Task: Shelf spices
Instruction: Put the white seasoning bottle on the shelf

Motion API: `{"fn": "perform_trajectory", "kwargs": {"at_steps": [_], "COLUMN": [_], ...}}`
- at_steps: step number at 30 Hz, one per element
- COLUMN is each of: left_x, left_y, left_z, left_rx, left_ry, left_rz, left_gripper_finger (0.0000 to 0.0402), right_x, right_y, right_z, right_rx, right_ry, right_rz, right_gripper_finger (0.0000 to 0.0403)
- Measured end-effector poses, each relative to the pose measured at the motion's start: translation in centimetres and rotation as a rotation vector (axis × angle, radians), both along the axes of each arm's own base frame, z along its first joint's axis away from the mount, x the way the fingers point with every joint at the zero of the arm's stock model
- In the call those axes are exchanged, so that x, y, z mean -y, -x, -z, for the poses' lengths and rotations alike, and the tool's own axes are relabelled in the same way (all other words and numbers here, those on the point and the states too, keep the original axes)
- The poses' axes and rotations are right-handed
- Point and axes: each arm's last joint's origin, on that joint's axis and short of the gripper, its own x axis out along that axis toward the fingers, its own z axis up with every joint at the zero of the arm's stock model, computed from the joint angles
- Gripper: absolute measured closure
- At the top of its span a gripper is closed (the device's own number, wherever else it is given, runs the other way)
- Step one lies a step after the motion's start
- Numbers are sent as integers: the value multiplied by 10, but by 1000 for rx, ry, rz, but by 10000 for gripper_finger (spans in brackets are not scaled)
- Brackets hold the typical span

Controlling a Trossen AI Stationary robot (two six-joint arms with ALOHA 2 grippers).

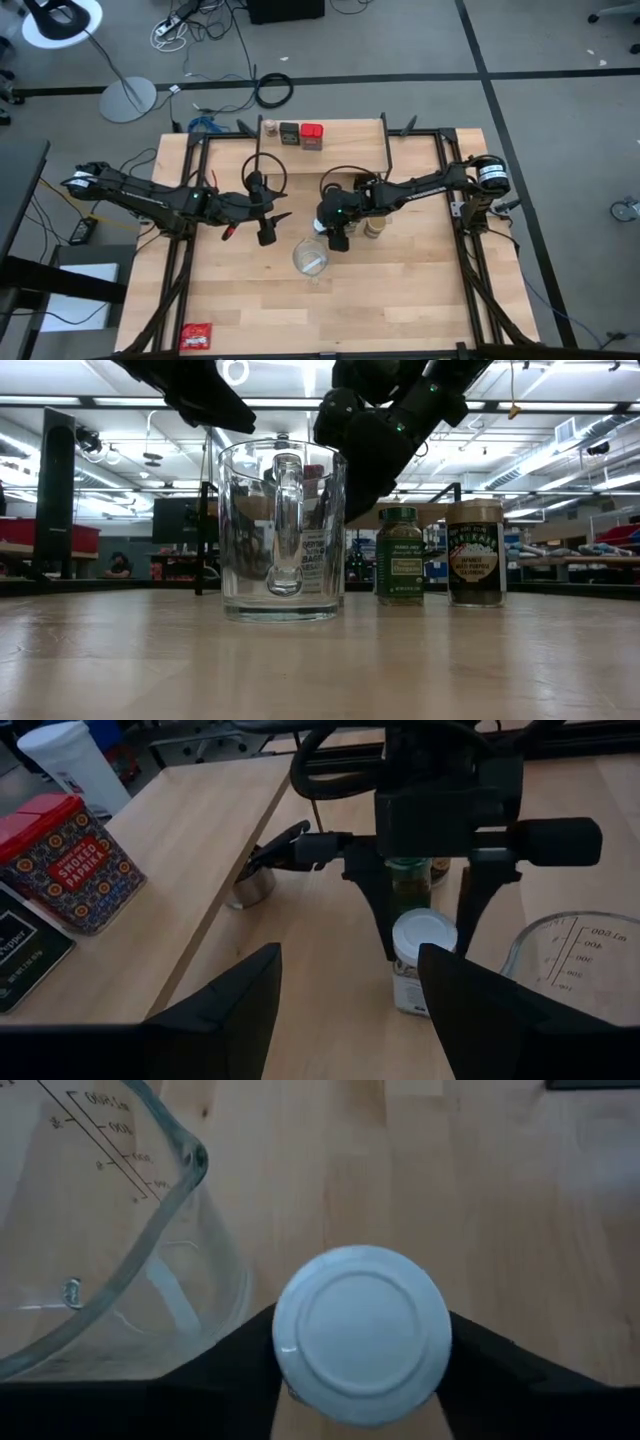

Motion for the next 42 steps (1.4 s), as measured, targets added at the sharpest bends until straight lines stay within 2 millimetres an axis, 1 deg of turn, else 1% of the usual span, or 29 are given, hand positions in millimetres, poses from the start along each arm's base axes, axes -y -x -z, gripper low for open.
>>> {"fn": "perform_trajectory", "kwargs": {"at_steps": [1, 6, 10, 16, 20, 22, 25, 28, 32, 34, 36, 39, 42], "left_x": [0, 0, 0, 0, 0, 0, -1, -1, -1, 0, 0, -1, -3], "left_y": [0, 0, 0, 1, 1, 1, 1, 4, 14, 20, 30, 42, 51], "left_z": [0, 0, 1, 1, 2, 2, 1, -1, -10, -16, -22, -29, -32], "left_rx": [-1, -2, -9, -14, -21, -20, -14, -2, 34, 62, 78, 108, 118], "left_ry": [0, 0, -1, -2, -3, -3, -10, -31, -57, -58, -58, -52, -46], "left_rz": [0, 0, 0, 0, 0, -1, -15, -48, -93, -103, -107, -125, -136], "left_gripper_finger": [161, 161, 161, 161, 161, 161, 161, 161, 161, 161, 161, 161, 161], "right_x": [0, 1, 2, 1, 3, 8, 22, 42, 74, 90, 105, 126, 149], "right_y": [0, 0, -4, -12, -12, -11, -8, -3, 12, 22, 31, 36, 42], "right_z": [0, 0, -14, -57, -90, -107, -132, -155, -174, -180, -183, -182, -176], "right_rx": [2, 2, -11, -17, -39, -59, -68, -57, -32, -33, -29, 8, 21], "right_ry": [5, 47, 92, 190, 279, 339, 406, 432, 428, 412, 384, 313, 247], "right_rz": [-2, -7, -1, 0, 17, 44, 116, 203, 318, 373, 385, 328, 287], "right_gripper_finger": [206, 208, 208, 208, 208, 208, 208, 208, 208, 208, 208, 208, 208]}}
